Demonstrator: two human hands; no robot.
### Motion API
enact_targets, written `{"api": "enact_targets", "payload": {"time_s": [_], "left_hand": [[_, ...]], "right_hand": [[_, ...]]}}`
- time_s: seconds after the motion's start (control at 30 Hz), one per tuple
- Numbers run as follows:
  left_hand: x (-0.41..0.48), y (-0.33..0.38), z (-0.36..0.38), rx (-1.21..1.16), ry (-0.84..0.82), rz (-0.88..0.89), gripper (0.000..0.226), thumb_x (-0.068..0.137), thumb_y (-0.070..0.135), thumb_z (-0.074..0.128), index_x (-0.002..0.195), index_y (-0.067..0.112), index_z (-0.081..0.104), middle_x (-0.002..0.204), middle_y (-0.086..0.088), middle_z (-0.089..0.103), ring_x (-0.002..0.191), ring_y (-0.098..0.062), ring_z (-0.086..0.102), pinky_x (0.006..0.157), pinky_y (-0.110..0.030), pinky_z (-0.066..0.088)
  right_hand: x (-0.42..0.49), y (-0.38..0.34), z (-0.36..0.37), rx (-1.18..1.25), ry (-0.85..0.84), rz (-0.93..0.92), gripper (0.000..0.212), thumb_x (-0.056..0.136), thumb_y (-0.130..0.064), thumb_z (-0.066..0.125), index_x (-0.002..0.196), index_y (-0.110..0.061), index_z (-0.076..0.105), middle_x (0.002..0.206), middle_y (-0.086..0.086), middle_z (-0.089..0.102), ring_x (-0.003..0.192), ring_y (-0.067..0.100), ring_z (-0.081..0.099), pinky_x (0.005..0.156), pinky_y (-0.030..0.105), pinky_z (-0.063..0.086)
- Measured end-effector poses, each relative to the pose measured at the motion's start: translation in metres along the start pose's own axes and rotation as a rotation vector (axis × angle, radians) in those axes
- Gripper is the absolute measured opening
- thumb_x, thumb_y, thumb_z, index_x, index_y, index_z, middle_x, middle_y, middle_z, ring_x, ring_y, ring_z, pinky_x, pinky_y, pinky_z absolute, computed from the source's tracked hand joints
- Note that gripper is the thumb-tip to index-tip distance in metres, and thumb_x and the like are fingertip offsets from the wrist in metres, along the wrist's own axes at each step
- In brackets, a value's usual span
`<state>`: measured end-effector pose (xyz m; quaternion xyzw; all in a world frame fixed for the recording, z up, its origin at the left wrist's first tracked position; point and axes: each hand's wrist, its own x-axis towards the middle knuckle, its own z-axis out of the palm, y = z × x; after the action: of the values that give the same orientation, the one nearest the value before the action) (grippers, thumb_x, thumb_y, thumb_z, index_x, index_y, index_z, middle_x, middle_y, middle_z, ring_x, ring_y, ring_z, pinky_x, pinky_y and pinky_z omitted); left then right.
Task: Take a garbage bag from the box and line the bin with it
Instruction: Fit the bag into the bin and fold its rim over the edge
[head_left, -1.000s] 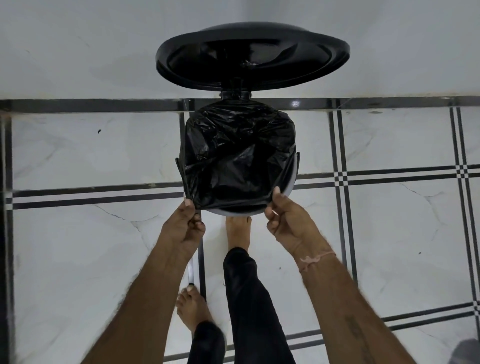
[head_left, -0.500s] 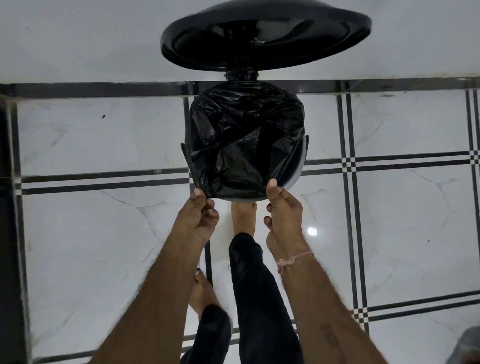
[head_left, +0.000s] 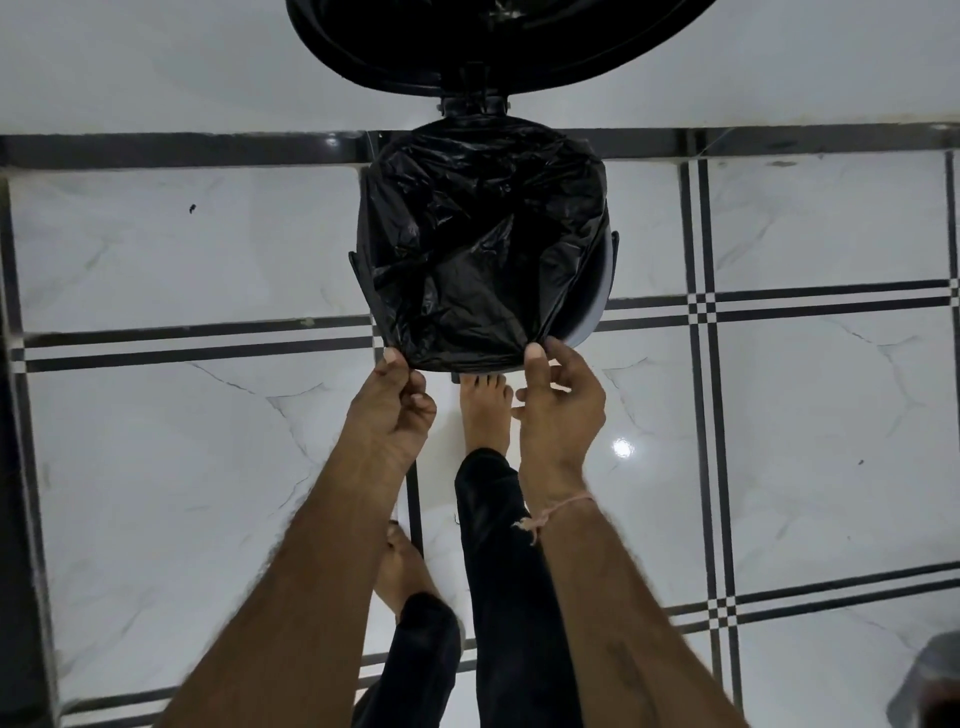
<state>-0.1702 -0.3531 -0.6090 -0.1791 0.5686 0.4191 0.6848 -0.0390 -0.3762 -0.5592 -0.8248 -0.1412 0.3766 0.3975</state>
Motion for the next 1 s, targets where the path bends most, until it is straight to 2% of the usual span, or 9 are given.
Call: {"api": "enact_targets", "payload": {"time_s": [0.07,0.13,0.2,0.27,0.33,0.5,0.7,0.9,1.0], "left_hand": [[-0.001,0.0,0.001,-0.004,0.009,0.0,0.011,0.099,0.028,0.061,0.094,0.019,0.064,0.086,0.008,0.063,0.051,0.0,0.056,0.043,-0.012,0.042],[-0.003,0.001,0.002,-0.001,0.013,0.001,0.011,0.099,0.027,0.06,0.094,0.018,0.063,0.086,0.007,0.063,0.05,0.0,0.057,0.043,-0.012,0.042],[-0.004,0.002,0.003,0.004,0.004,-0.006,0.012,0.099,0.027,0.06,0.094,0.018,0.063,0.086,0.007,0.062,0.049,0.0,0.057,0.043,-0.012,0.042],[-0.004,0.004,0.002,0.006,0.008,-0.01,0.013,0.099,0.027,0.059,0.092,0.018,0.063,0.084,0.007,0.062,0.048,0.0,0.056,0.042,-0.013,0.041],[-0.004,0.005,0.002,0.008,0.015,-0.009,0.014,0.1,0.028,0.059,0.091,0.019,0.063,0.082,0.008,0.061,0.048,0.0,0.055,0.042,-0.013,0.041],[-0.004,0.003,0.007,0.003,0.03,-0.018,0.015,0.101,0.029,0.057,0.09,0.02,0.062,0.08,0.008,0.058,0.05,0.0,0.053,0.042,-0.013,0.039],[-0.003,0.0,0.005,-0.004,0.016,-0.03,0.017,0.101,0.031,0.057,0.087,0.022,0.06,0.077,0.01,0.058,0.051,0.001,0.053,0.041,-0.013,0.039],[0.0,-0.005,0.007,-0.037,-0.004,-0.038,0.017,0.101,0.028,0.056,0.085,0.024,0.059,0.081,0.011,0.059,0.051,0.001,0.054,0.041,-0.011,0.038],[0.003,-0.007,0.008,-0.088,-0.026,-0.046,0.015,0.1,0.027,0.057,0.086,0.024,0.06,0.074,0.013,0.065,0.051,0.001,0.055,0.041,-0.011,0.038]], "right_hand": [[0.006,-0.003,0.004,-0.19,-0.021,-0.066,0.031,0.099,-0.041,0.064,0.113,-0.016,0.074,0.094,0.002,0.073,0.084,0.017,0.069,0.067,0.023,0.054],[0.016,-0.009,0.009,-0.337,-0.048,-0.066,0.032,0.101,-0.047,0.058,0.093,-0.019,0.071,0.08,-0.004,0.07,0.078,0.018,0.066,0.063,0.026,0.046],[0.025,-0.019,0.014,-0.383,-0.06,0.009,0.037,0.1,-0.047,0.059,0.082,-0.016,0.066,0.072,-0.005,0.067,0.074,0.02,0.065,0.067,0.03,0.049],[0.027,-0.027,0.015,-0.199,-0.072,0.093,0.041,0.099,-0.036,0.066,0.067,-0.013,0.055,0.057,-0.01,0.059,0.057,0.008,0.059,0.061,0.026,0.049],[0.023,-0.031,0.012,0.088,-0.1,0.186,0.041,0.101,-0.019,0.066,0.067,-0.01,0.045,0.045,-0.014,0.048,0.039,0.0,0.047,0.046,0.016,0.043],[0.014,-0.022,-0.006,0.241,-0.219,0.273,0.032,0.102,-0.014,0.064,0.073,-0.008,0.054,0.042,-0.019,0.053,0.037,-0.003,0.05,0.041,0.006,0.038],[0.01,-0.007,-0.015,0.36,-0.28,0.434,0.02,0.103,-0.022,0.063,0.083,-0.015,0.064,0.061,-0.012,0.069,0.06,0.004,0.064,0.064,0.022,0.051],[0.018,0.02,-0.008,0.56,-0.266,0.469,0.015,0.106,-0.013,0.056,0.094,-0.009,0.064,0.074,-0.003,0.079,0.068,0.008,0.078,0.068,0.026,0.062],[0.027,0.045,0.003,0.73,-0.234,0.595,0.018,0.094,-0.023,0.076,0.103,-0.009,0.071,0.096,0.005,0.082,0.091,0.02,0.08,0.088,0.039,0.061]]}}
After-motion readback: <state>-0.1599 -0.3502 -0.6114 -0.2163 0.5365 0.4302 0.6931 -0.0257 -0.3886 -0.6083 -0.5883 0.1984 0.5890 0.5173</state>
